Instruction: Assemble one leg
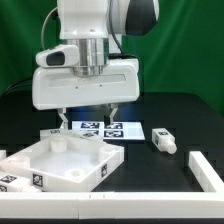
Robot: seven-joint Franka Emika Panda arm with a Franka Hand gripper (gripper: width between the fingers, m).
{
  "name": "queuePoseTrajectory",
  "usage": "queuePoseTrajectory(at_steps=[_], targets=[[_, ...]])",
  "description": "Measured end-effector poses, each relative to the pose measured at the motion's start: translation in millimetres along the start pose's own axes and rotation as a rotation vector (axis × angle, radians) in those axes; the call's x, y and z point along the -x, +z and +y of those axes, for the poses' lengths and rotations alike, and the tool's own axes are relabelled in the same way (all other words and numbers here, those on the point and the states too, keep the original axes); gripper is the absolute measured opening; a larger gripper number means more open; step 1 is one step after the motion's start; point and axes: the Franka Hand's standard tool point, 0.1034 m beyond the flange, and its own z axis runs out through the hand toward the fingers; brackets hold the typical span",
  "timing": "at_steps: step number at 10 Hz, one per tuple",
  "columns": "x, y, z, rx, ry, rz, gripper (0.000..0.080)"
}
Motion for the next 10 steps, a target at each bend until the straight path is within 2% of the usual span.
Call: queuePoseTrajectory(at_steps=[1,2,3,6,8,10], targets=[[-1.0,-1.3,14.6,-0.018,0.047,-0.008,0.0649],[-3.3,-0.8,11.8,-0.009,0.036,0.004,0.0649],[-3.4,0.2,8.5,-0.01,0.028,0.003,0.0649],[-4.1,-0.7,13.2,-0.014,0.109,0.003,0.0649],[-8.4,-3.0,44.4,-0.02,0.339,-0.02,0.0649],[4.9,2.6,77.9,-0.066,0.411,0.021,0.0649]])
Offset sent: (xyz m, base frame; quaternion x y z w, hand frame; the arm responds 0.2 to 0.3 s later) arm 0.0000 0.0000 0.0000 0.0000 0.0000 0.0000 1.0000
